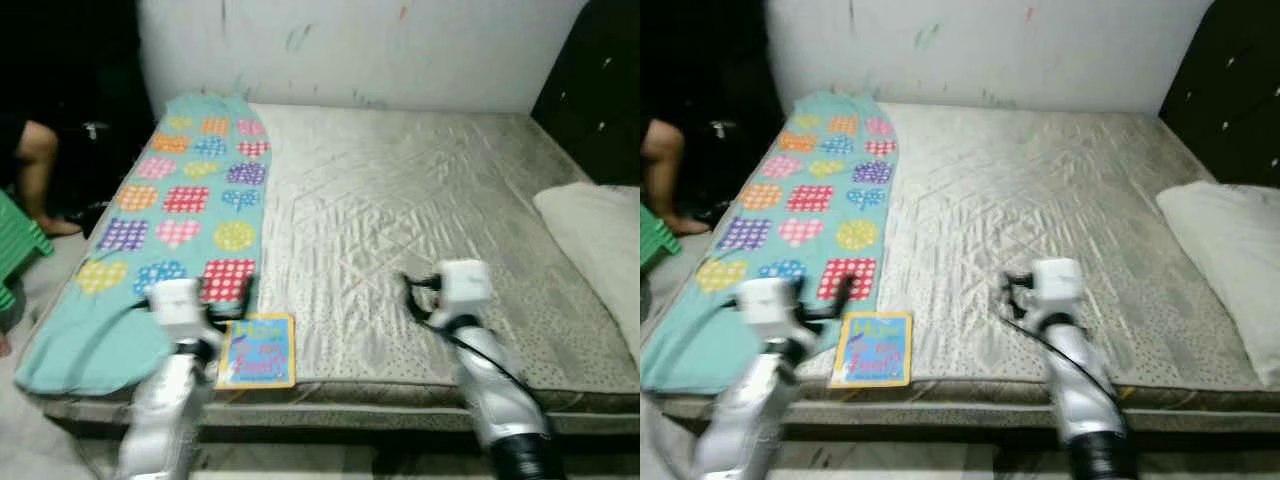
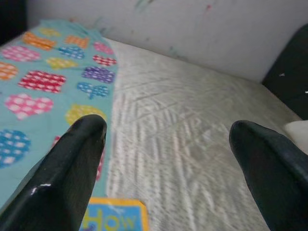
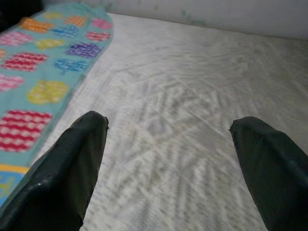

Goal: Clean up the room

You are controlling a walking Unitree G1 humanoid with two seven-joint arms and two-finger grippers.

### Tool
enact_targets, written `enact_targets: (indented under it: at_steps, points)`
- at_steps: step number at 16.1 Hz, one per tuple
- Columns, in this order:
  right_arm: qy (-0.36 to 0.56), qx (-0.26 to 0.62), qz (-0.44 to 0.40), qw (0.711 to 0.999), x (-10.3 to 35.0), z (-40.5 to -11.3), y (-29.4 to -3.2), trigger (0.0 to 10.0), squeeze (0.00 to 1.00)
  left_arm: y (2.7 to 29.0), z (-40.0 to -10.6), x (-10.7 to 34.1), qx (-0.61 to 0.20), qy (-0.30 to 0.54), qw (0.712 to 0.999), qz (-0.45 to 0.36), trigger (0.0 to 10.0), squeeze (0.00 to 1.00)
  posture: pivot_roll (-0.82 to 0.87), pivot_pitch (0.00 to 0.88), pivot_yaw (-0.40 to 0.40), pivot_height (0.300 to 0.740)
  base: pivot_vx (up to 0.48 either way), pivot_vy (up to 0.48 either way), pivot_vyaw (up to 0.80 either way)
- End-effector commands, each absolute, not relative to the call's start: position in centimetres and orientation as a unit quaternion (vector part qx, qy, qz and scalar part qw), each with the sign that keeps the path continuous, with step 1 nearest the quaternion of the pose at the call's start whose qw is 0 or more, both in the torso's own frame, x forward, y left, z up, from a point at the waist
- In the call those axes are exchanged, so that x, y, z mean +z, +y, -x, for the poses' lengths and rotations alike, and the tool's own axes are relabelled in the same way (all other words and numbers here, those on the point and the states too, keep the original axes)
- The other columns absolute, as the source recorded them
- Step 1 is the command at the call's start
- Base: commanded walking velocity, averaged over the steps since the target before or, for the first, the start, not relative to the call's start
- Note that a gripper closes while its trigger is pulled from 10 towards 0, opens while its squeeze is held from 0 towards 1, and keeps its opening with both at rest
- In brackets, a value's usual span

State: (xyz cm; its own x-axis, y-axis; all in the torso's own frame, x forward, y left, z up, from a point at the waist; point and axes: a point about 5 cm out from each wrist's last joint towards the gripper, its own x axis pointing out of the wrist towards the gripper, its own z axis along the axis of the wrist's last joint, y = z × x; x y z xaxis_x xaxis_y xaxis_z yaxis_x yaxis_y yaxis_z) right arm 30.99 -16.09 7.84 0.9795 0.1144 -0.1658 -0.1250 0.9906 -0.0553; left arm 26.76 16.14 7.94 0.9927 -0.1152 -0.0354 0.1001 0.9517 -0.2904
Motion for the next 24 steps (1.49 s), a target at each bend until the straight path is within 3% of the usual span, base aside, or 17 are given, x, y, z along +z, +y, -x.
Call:
enact_targets:
  at_steps: [1,10,13,21,24]
  points:
    - [0.082,0.041,0.039,0.995,7.9,-30.9,-17.5,10.0,0.00,14.9,-27.0,8.3,-0.072,0.020,0.985,0.154,10.0,0.00,-0.06,0.000,-0.014,0.740,0.349,0.000,0.00]
    - [0.091,0.033,0.038,0.995,7.6,-30.8,-18.2,10.0,0.00,15.1,-27.0,7.6,-0.053,0.046,0.986,0.152,10.0,0.00,-0.06,0.000,-0.015,0.740,0.130,0.000,0.00]
    - [0.092,0.033,0.036,0.995,7.6,-30.8,-18.1,10.0,0.00,15.0,-27.1,7.7,-0.059,0.046,0.986,0.152,10.0,0.00,-0.06,0.000,-0.015,0.740,0.000,0.432,-0.73]
    - [0.095,0.041,0.036,0.994,7.5,-30.8,-17.9,10.0,0.00,15.1,-27.1,7.7,-0.054,0.042,0.985,0.158,10.0,0.00,-0.06,0.000,-0.015,0.740,0.000,0.480,0.00]
    - [0.115,0.055,0.036,0.991,6.7,-30.6,-17.5,10.0,0.00,15.1,-27.1,7.8,-0.053,0.040,0.985,0.160,10.0,0.00,-0.06,0.000,-0.015,0.740,0.000,0.000,0.00]
